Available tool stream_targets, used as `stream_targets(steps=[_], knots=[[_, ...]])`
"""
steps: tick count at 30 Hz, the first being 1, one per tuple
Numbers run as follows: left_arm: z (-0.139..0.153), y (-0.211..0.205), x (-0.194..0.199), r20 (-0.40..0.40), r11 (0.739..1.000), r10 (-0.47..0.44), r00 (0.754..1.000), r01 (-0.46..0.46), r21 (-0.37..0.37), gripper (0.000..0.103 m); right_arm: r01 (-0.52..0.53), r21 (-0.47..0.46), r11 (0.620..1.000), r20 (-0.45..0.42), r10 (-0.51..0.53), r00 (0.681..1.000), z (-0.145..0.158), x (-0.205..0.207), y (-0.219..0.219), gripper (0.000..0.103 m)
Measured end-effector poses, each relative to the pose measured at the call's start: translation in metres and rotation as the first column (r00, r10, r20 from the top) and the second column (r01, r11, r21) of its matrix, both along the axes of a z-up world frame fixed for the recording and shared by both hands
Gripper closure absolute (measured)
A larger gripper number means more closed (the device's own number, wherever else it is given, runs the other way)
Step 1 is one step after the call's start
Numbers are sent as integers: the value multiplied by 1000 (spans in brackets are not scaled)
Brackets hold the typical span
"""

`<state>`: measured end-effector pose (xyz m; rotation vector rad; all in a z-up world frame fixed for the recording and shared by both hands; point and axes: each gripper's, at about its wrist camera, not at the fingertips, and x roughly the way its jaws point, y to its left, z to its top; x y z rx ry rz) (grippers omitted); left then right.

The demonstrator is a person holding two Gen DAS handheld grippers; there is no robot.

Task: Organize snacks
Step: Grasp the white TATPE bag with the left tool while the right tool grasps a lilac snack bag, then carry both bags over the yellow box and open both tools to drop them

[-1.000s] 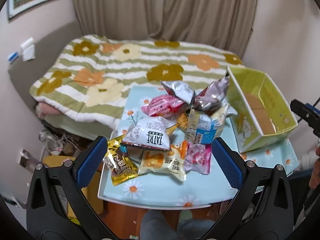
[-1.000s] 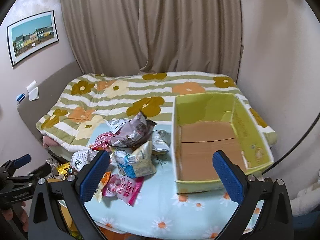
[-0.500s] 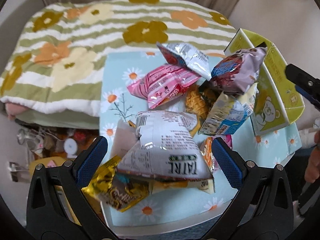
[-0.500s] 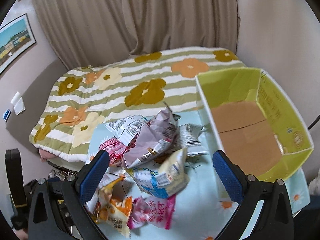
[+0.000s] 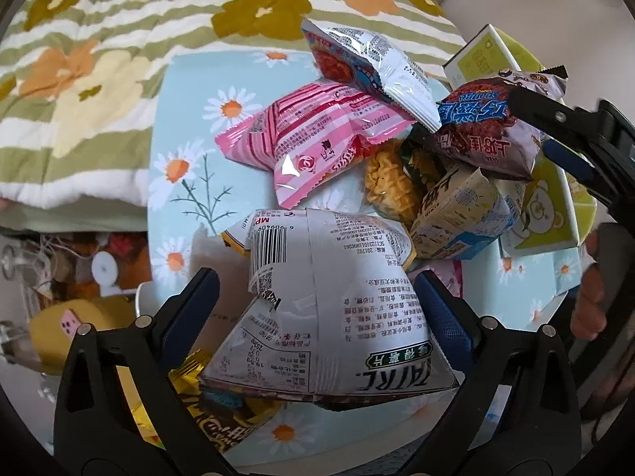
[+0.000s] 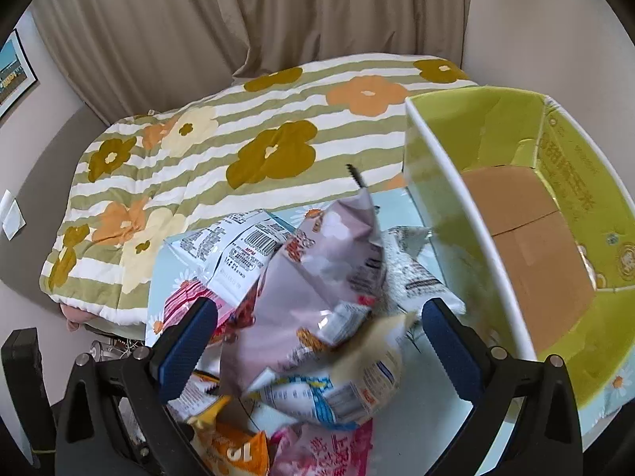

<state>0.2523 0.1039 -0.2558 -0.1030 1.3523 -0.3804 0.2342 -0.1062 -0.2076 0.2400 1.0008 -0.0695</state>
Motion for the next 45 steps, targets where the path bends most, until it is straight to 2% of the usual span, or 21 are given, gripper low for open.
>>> stream_targets(steps=[4,9,12,15,17,20,22,25,32,37,45], knots=[[-3,-4,-1,-26,1000,-13,1000,12,-12,23,-7,4,1000,-13,7,1000,-7,9,2,0],[-2,-5,-1,-23,1000,-21,1000,21,-8,30,-11,-9,1000,-6,11,1000,-8,15,5,1],[0,-4,-2,-20,1000,-14,1000,14,-8,33,-16,-10,1000,-10,16,1000,-9,18,6,5],[5,1,-3,-8,1000,4,1000,-4,-25,34,-23,-32,999,-20,22,1000,-10,18,8,20],[7,4,-4,-1,999,13,1000,-13,-31,34,-24,-41,999,-22,24,999,-10,16,9,22],[9,8,-7,3,999,26,1000,-26,-35,35,-23,-49,999,-21,22,1000,-8,14,9,30],[12,9,-10,8,999,32,999,-32,-39,35,-24,-41,999,-20,24,1000,-6,12,8,44],[19,10,-17,22,998,35,999,-34,-46,35,-17,-39,999,-6,16,1000,0,5,5,50],[45,13,-32,91,997,36,995,-29,-72,35,-9,-20,1000,68,10,998,27,-15,2,53],[73,10,-34,165,994,34,986,-17,-104,35,-6,-5,1000,141,7,990,60,-33,-5,54],[131,-18,-25,312,993,17,950,20,-115,35,-14,17,1000,262,9,965,116,-54,-44,55]])
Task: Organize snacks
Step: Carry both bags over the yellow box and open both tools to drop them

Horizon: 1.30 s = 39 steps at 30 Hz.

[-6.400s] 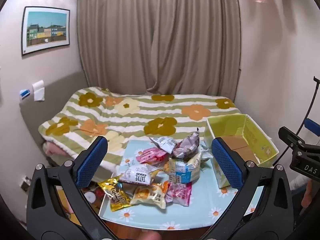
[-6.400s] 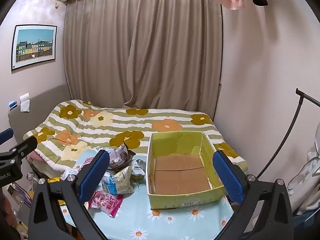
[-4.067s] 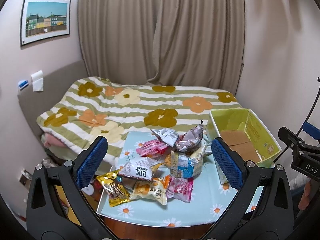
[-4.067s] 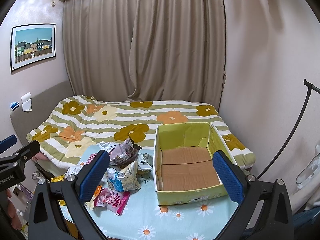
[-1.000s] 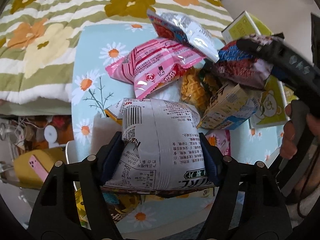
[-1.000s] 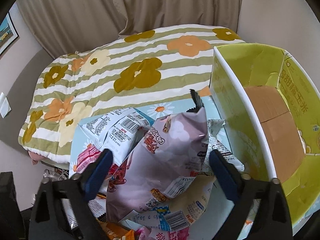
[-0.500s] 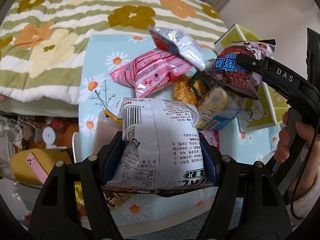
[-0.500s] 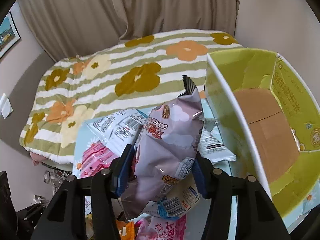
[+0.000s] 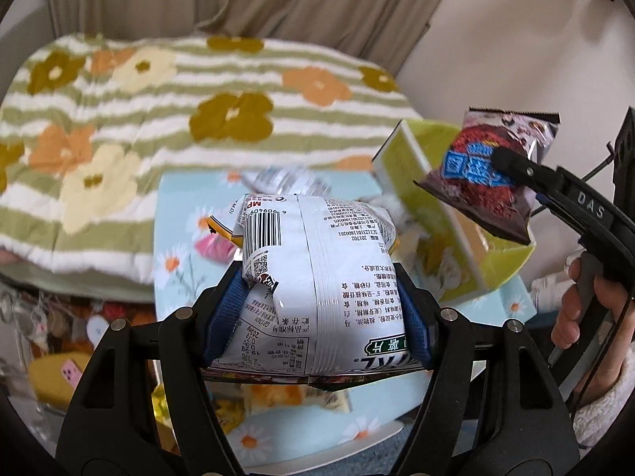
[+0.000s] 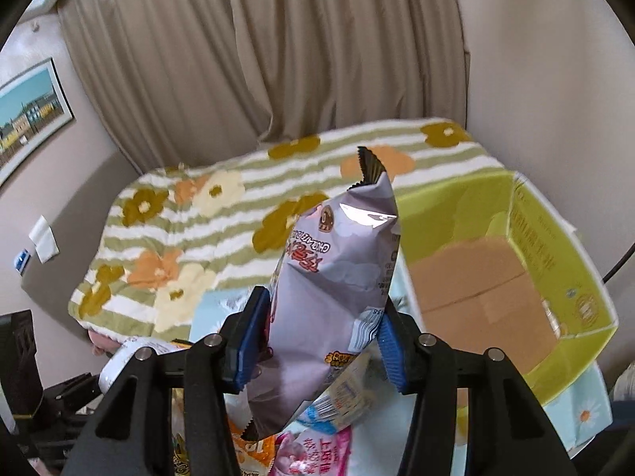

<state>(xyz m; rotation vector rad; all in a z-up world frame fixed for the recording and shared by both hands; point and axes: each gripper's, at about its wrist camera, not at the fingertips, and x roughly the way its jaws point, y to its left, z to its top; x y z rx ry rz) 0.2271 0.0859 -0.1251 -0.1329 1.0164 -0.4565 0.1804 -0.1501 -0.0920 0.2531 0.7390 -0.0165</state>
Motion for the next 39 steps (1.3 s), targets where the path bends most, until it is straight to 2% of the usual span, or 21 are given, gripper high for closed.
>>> stream_targets(steps=[7,14,18,22,27,30,32,34,35,39], knots=[[31,-66,8,84,1000,5,996,-5,0,35,-7,8,1000,42,7,999,15,-11,-68,55],[34,-165,12,92,999,25,995,-23,-29,35,-66,-32,997,7,67,998,12,-13,-148,55],[30,-220,20,73,999,33,997,-30,-45,35,-84,-56,995,-31,82,996,2,-13,-188,55],[15,-266,30,37,999,28,999,-27,-29,35,-105,-56,993,-82,100,992,-16,-11,-217,55],[-9,-300,40,-15,1000,9,1000,-9,-2,35,-109,-48,993,-126,102,987,-37,-11,-241,55],[-20,-319,45,-31,999,-13,999,14,39,35,-104,-37,994,-151,98,984,-46,-9,-246,55],[-26,-323,50,-32,999,-24,999,26,47,30,-101,-31,994,-162,95,982,-52,-8,-249,55],[-31,-325,53,-43,998,-32,999,34,51,8,-93,-38,995,-175,85,981,-55,-7,-249,55],[-33,-324,55,-48,998,-27,998,29,53,4,-90,-39,995,-182,81,980,-57,-7,-249,55],[-31,-312,53,-40,998,-12,999,14,63,2,-102,-61,993,-206,88,975,-61,-5,-247,55]])
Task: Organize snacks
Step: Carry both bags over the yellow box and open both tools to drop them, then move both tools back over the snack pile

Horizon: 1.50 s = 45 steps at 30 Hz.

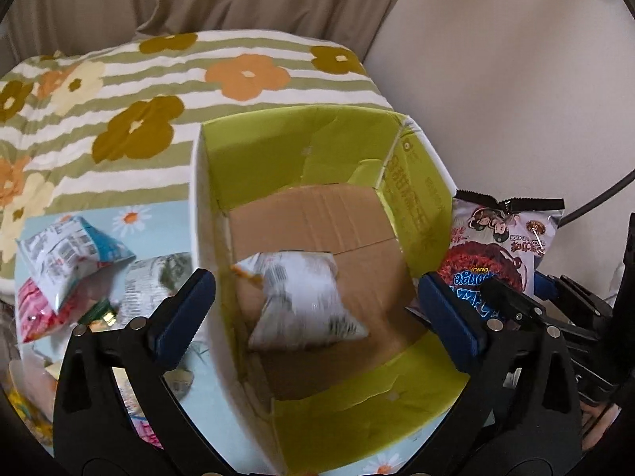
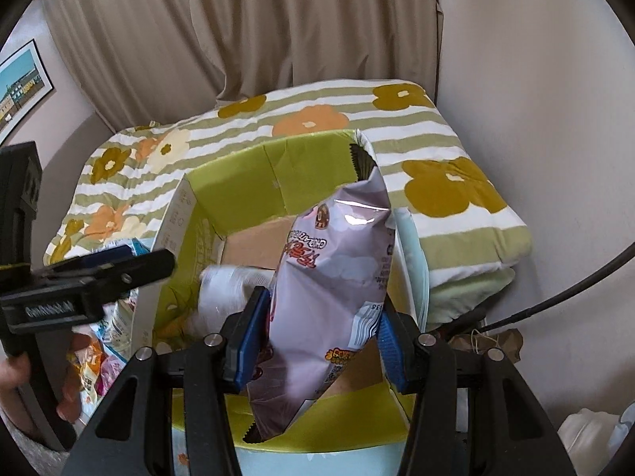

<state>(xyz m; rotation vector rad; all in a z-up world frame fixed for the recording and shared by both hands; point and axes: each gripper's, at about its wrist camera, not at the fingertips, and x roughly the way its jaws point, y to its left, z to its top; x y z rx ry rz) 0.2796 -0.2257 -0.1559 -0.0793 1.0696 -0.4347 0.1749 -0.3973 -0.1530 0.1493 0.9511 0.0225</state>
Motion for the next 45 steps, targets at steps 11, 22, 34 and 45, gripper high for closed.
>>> stream_targets(steps=[11,22,34,45], knots=[[6,33,-18,20,1000,20,1000,-20,-1,2,-48,-50,998,-19,48,999,-11,4,15,55],[16,43,-38,42,999,33,999,-33,3,2,4,-10,1000,34,-3,999,4,-13,8,52],[47,53,-75,110,994,105,988,-106,3,2,-69,12,998,111,67,992,34,-27,15,52],[60,141,-110,110,957,284,952,-289,32,2,-166,72,984,164,152,975,46,-23,47,6]])
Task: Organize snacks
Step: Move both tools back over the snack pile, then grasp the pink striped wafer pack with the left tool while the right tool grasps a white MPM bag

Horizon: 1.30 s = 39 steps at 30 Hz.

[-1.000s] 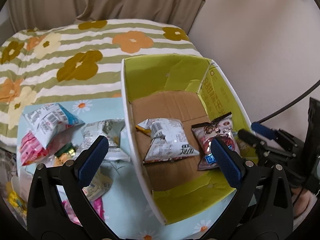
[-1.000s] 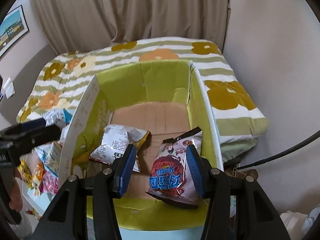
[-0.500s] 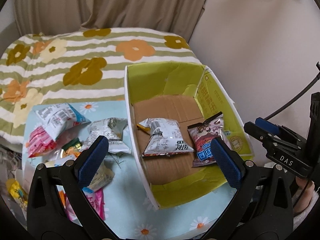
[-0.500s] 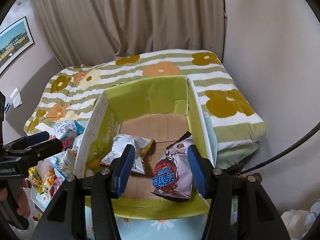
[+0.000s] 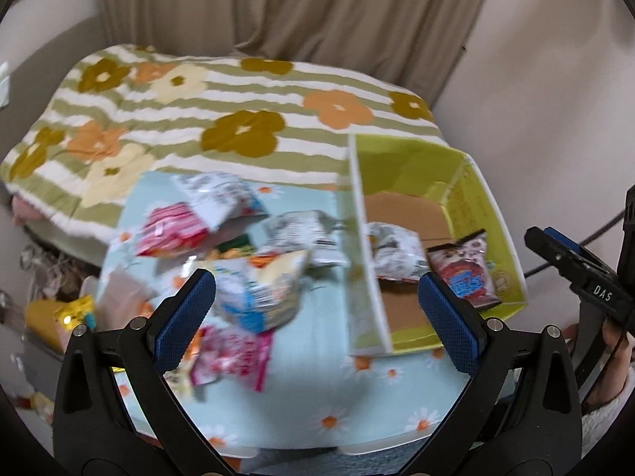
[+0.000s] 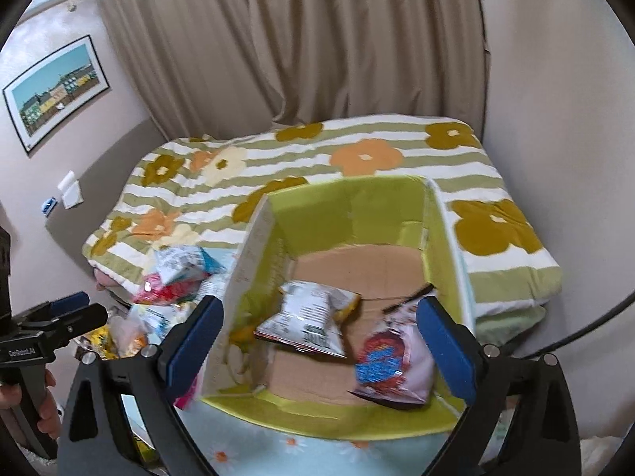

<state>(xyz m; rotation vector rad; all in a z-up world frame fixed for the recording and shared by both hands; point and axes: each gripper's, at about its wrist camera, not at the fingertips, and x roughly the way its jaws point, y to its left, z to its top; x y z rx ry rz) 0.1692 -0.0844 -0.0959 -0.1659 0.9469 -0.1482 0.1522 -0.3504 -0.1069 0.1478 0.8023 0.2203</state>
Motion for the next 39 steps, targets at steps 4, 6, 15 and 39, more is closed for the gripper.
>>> stream_targets(steps=[4,6,15,39], knots=[[0,40,-3,2,1000,26,1000,-26,6,2,-42,0,999,9,42,999,6,7,28,6],[-1,57,-1,-2,1000,21,1000,-21,9,2,-58,10,998,17,58,998,9,11,46,6],[-14,138,37,-59,993,-100,993,103,60,2,-86,76,993,-44,90,995,11,44,134,6],[-157,165,174,-329,827,-547,770,557,-70,2,108,196,975,-396,-22,918,-107,184,248,6]])
